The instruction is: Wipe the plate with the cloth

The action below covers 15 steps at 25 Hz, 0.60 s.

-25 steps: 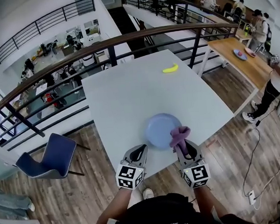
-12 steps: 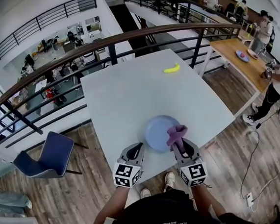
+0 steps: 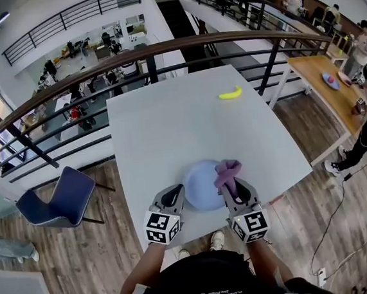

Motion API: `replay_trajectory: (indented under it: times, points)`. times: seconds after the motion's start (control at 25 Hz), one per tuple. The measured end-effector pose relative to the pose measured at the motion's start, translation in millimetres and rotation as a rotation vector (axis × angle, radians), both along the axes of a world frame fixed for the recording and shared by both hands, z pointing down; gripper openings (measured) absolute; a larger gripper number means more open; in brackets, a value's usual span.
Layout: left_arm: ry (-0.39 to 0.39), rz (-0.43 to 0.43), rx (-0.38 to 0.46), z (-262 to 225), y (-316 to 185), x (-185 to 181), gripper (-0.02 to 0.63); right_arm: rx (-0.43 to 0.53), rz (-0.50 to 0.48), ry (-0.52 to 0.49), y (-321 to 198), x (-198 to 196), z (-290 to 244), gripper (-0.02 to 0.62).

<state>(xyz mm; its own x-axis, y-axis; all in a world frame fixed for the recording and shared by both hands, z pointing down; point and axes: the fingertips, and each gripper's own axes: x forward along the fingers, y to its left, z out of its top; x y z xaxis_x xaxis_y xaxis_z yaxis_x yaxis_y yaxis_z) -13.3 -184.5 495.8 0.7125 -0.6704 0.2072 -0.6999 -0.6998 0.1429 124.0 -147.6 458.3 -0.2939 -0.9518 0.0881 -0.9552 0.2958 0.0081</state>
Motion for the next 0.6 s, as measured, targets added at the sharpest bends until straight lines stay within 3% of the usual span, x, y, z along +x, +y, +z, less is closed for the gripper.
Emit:
replay_trajectory:
  times: [0.6]
  points:
    - [-0.071, -0.206, -0.052, 44, -25, -6, 0.012, -0.048, -0.211, -0.020, -46, 15, 54, 0.106]
